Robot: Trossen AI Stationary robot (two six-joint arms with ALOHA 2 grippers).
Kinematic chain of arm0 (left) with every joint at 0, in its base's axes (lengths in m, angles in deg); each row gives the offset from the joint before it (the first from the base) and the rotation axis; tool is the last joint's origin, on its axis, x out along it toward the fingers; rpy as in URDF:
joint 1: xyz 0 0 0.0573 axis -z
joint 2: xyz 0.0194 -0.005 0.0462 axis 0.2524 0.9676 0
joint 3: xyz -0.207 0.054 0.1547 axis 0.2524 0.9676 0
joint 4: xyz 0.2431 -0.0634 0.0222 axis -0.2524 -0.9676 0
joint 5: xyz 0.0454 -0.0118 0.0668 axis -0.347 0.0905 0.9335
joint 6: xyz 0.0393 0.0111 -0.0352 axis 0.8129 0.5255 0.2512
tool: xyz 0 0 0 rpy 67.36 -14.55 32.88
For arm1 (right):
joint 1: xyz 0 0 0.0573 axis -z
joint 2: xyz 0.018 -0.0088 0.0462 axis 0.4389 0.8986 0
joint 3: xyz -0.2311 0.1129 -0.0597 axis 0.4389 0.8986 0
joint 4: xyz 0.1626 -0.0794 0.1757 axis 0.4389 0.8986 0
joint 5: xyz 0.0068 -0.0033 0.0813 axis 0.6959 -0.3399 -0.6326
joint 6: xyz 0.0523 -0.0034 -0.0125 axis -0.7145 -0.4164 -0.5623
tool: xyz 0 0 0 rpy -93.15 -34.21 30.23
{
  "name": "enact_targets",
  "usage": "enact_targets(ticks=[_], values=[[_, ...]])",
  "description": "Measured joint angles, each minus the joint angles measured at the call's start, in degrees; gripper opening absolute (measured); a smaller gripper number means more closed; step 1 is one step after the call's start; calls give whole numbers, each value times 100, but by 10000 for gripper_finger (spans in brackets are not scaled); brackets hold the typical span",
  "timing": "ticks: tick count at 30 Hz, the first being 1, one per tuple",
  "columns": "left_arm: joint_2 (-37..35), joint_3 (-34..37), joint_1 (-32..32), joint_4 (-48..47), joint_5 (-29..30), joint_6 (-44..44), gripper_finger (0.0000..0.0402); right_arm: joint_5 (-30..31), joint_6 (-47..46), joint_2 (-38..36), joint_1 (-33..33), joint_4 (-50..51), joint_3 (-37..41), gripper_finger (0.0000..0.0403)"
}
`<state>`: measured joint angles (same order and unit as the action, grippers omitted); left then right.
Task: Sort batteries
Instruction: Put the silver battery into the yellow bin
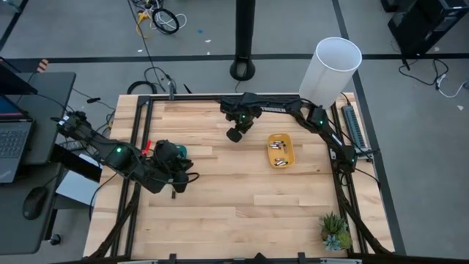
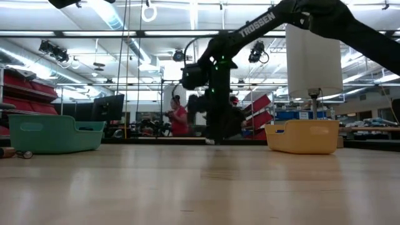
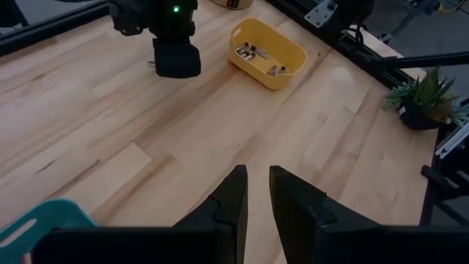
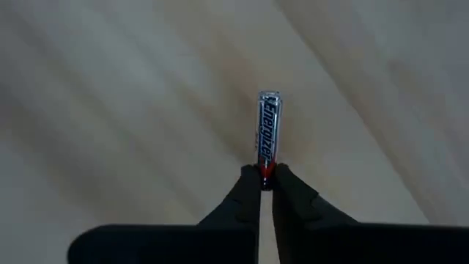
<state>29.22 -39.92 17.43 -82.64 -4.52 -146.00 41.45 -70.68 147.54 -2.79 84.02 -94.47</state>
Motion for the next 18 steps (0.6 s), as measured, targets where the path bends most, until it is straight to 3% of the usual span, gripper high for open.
enact_targets(ticks=[11,14,18], values=[[2,0,-7,-74,169,27,72,-83,428,-123,-127,923,-764,4],[2,0,-20,-124,296,7,72,-637,644,-121,-187,608,-919,31],[13,0,-202,-837,442,-538,72,-698,765,-126,-469,592,-1065,86]])
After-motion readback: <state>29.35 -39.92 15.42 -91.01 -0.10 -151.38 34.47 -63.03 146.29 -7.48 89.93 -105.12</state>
